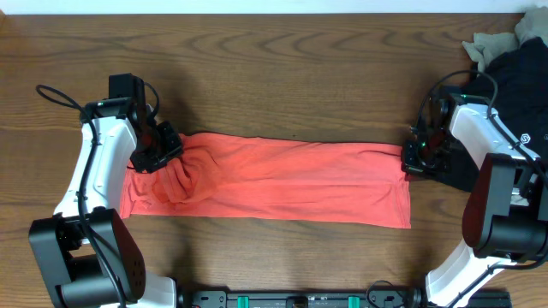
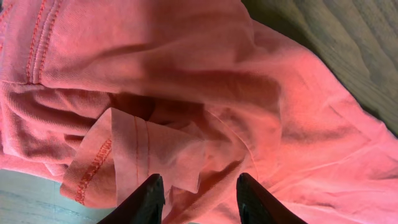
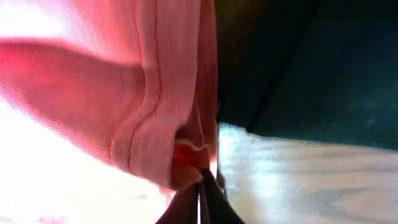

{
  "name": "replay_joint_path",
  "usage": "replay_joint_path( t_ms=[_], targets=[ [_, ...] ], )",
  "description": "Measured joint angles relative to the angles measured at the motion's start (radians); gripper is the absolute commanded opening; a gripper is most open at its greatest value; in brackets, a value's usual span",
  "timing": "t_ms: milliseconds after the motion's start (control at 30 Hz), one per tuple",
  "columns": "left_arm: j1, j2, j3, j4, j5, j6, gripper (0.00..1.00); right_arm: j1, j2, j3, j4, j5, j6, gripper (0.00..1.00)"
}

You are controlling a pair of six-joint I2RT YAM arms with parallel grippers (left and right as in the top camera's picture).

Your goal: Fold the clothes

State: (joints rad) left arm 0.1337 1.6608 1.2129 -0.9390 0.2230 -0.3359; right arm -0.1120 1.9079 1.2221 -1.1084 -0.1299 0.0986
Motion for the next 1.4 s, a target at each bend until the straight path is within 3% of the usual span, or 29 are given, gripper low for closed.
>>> replay_joint_path(
  t_ms=[300, 533, 667, 800, 833, 867, 933, 967, 1067, 1200, 1400],
  targets=[
    [0.0, 0.0, 0.0, 0.0, 0.0, 0.0, 0.41, 0.0, 0.0, 0.002, -0.163, -0.182, -0.145, 0.01],
    [0.0, 0.0, 0.0, 0.001, 0.0, 0.0, 0.41, 0.0, 0.0, 0.006, -0.19, -0.278, -0.24, 0.01],
    [0.0, 0.0, 0.0, 0.0, 0.0, 0.0, 0.41, 0.0, 0.0, 0.007, -0.227, -0.218, -0.228, 0.01],
    [0.0, 0.0, 0.0, 0.001, 0.0, 0.0, 0.41, 0.0, 0.0, 0.008, -0.265, -0.003, -0.059, 0.01],
    [0.0, 0.0, 0.0, 0.001, 0.0, 0.0, 0.41, -0.002, 0.0, 0.008, -0.268, 0.046, -0.014, 0.04],
    [0.0, 0.0, 0.0, 0.001, 0.0, 0.0, 0.41, -0.003, 0.0, 0.008, -0.266, 0.085, 0.027, 0.15],
    [0.0, 0.0, 0.0, 0.001, 0.0, 0.0, 0.41, -0.006, 0.0, 0.008, -0.254, 0.15, 0.09, 0.52],
    [0.0, 0.0, 0.0, 0.001, 0.0, 0.0, 0.41, -0.008, 0.0, 0.008, -0.248, 0.167, 0.107, 0.64],
    [0.0, 0.0, 0.0, 0.001, 0.0, 0.0, 0.41, -0.007, 0.0, 0.008, -0.234, 0.198, 0.14, 0.74],
    [0.0, 0.0, 0.0, 0.001, 0.0, 0.0, 0.41, -0.007, 0.0, 0.008, -0.212, 0.212, 0.155, 0.79],
    [0.0, 0.0, 0.0, 0.001, 0.0, 0.0, 0.41, -0.007, 0.0, 0.008, -0.112, 0.043, 0.01, 0.82]
  ],
)
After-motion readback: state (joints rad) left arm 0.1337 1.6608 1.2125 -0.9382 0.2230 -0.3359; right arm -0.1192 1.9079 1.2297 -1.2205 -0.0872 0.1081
